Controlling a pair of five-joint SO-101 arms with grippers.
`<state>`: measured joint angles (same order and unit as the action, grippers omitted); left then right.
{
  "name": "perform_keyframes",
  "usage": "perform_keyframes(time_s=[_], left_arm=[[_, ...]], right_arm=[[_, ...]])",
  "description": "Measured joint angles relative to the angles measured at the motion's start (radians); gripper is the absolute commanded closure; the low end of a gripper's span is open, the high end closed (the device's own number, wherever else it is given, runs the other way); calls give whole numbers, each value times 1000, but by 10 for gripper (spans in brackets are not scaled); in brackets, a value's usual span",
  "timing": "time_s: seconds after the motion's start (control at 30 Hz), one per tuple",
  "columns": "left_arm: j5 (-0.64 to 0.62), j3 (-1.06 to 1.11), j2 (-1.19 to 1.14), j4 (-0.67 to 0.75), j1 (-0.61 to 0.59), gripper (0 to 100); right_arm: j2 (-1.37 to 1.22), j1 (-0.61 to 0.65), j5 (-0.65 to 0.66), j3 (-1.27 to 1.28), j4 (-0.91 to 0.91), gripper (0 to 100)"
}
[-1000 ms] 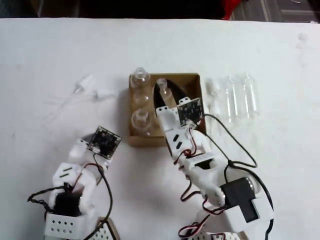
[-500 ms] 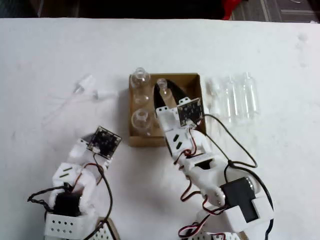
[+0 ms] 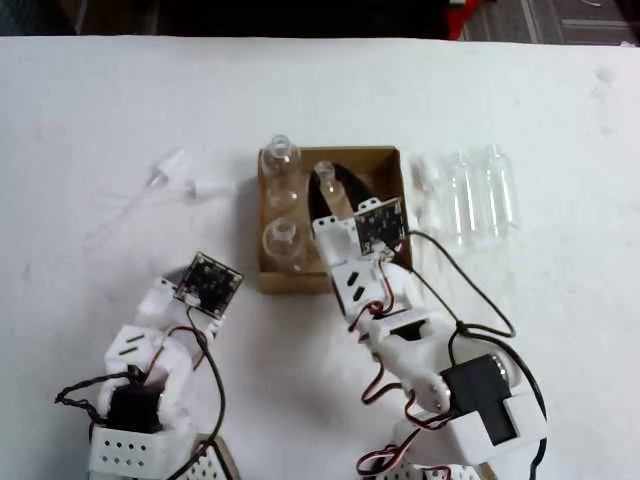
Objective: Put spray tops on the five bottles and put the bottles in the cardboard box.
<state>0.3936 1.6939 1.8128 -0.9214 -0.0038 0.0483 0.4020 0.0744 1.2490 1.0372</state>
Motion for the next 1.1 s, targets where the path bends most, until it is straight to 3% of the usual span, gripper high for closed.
perform_keyframes(time_s=[0.47, 0.7, 1.1], left_arm=[[0, 0, 0, 0, 0, 946], [0, 0, 0, 0, 0, 946], [0, 0, 0, 0, 0, 946]], right_arm=[[0, 0, 0, 0, 0, 971], [0, 0, 0, 14, 0, 794], [0, 0, 0, 17, 0, 783]])
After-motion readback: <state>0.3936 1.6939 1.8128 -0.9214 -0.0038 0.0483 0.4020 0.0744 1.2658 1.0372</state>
